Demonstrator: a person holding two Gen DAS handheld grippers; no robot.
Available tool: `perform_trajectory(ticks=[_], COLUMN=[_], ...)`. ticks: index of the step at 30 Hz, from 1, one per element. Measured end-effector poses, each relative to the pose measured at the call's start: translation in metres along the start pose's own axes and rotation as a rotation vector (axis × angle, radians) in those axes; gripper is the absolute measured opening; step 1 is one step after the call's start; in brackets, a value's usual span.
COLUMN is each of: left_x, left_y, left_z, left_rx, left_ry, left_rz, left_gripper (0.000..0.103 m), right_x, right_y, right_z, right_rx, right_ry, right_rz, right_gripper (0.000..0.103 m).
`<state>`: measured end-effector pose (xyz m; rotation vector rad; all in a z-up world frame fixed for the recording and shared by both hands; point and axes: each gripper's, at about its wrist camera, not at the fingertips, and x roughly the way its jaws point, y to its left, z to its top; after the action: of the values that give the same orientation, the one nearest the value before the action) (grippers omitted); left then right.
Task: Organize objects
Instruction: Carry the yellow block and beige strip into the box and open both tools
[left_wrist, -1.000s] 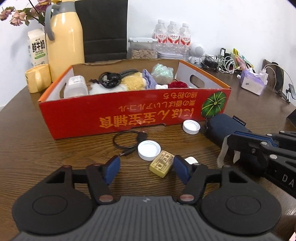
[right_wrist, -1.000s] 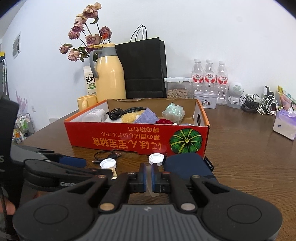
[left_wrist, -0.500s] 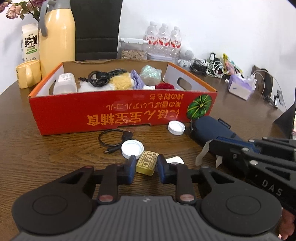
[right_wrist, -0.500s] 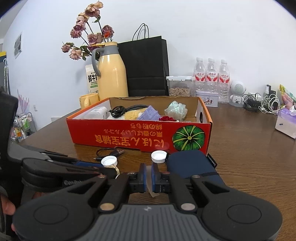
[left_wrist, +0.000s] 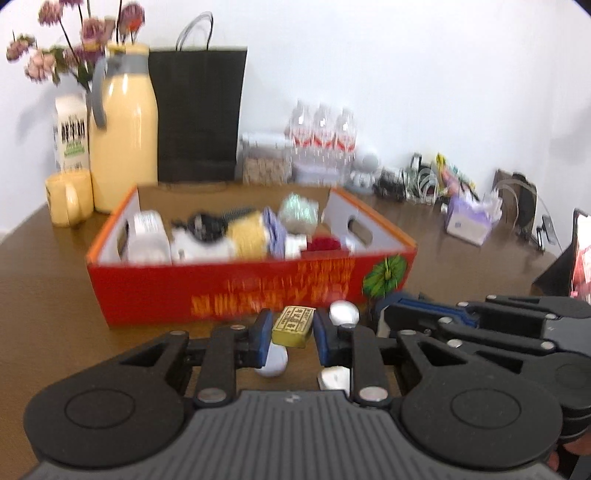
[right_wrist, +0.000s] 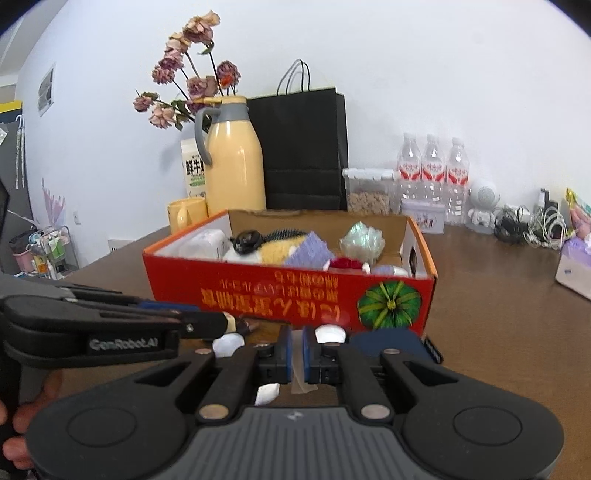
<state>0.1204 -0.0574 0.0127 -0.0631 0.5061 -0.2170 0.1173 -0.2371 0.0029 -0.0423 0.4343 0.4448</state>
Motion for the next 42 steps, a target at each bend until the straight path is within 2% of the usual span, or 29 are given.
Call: perform_trajectory(ticks=[9,15,21,28,33,37,39,41,42], left_x=[0.001,0.023,0.059,0.084,0.082,0.082,0.081,0.080,0.078], left_y=[0.015,0.029,0.040,0.056,0.057,0.054,0.053,0.052,0.053], left_z=[0.045,0.064,0.076,0.071,0.066,0.064,0.063,0.062,0.063], left_rx=[-0.024,-0.039,-0.041,-0.059,-0.049,-0.034,-0.020,-0.018,-0.019], left_ry=[-0.116,-0.139,-0.145,-0.111,-0.111,-0.113,-0.119,-0.129,-0.138], left_rz=[0.035,0.076,0.114,0.112,0.108,0.145,0.167,0.188,0.202], left_gripper=[0.025,0.025,0.025,0.025,0.025,0.026,0.032,0.059,0.067], right_x=[0.017,0.047,0.097,0.134,0.139,0.137,0.137,0.137,0.136], right_y=[0.007,0.003,-0.006,-0.019,-0.014,-0.016,-0.017,-0.019,-0.019], right_z=[0.045,0.071,0.091,0.079,0.071,0.069,0.068,0.067,0.067], right_rx=[-0.046,-0.047,-0.026,-0.007,-0.036,-0.022,-0.018,-0.017,-0.016], right_ry=[-0.075,-0.095,-0.077,-0.021,0.005,0.006,0.013,0.016,0.015], right_rz=[-0.005,-0.023,-0.047,-0.057,-0.080,-0.093,-0.096,-0.108,-0.112], right_gripper=[0.005,0.005,0.005,0.005,0.005,0.007,0.010,0.013,0.024])
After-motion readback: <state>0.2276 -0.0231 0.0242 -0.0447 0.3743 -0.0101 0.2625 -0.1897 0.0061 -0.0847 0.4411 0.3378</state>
